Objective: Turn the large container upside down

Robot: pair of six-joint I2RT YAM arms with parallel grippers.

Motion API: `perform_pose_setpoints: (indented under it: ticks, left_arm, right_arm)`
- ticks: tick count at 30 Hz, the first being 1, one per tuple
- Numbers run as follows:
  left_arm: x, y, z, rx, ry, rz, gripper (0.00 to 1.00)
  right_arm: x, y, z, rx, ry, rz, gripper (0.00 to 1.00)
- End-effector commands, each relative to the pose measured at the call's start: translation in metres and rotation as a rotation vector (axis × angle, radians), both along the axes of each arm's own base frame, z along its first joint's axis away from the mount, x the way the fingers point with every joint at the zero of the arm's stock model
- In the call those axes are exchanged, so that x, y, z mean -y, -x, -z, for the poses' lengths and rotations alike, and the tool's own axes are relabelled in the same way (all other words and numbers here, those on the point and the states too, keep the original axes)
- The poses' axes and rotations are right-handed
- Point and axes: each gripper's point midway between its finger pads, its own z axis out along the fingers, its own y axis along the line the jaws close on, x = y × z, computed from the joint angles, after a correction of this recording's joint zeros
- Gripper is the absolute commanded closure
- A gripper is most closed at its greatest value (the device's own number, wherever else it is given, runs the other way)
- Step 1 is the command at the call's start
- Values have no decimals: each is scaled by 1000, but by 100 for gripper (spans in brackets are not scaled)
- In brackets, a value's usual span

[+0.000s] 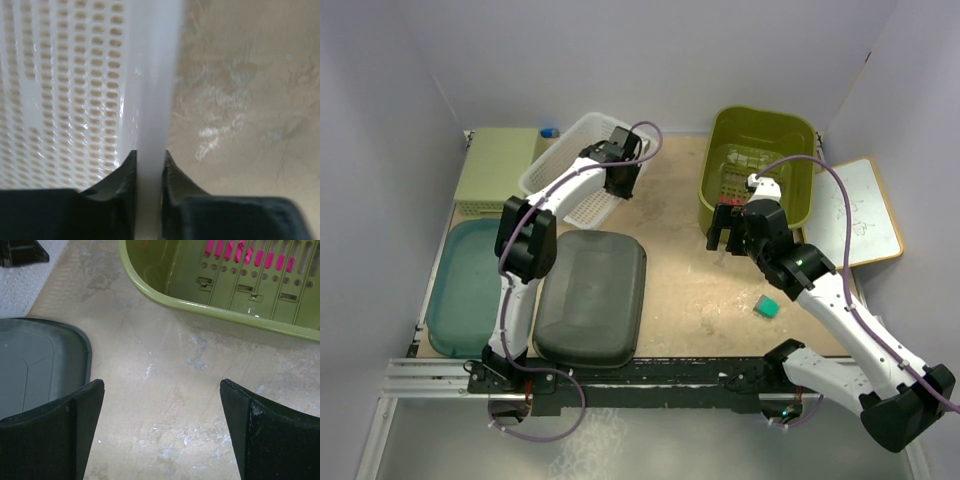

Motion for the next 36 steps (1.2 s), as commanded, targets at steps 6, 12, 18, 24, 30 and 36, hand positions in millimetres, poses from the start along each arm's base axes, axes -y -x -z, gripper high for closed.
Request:
perform_pose_setpoints:
  ticks: [6,12,18,24,30,36]
  left_arm:
    - [52,-24,-162,213,371,-18,100]
    - [83,-24,-282,272,887,-4,100]
    - [67,-2,-377,189,1663,108,100]
    - [48,4,-367,33,1916,125,100]
    - [20,-11,-316,-47,1984,1,100]
    - [-1,-18,-266,-87,1964,-99,100]
  right_arm:
    - [1,-1,-22,54,-28,11,0]
    - [-2,-2,-23,57,-40,3,0]
    - [-3,-2,-22,56,-41,-3,0]
    - [-1,-1,-23,59,-34,-2,0]
    - [0,0,-22,59,-30,0,0]
    - [-1,0,-21,55,-31,-2,0]
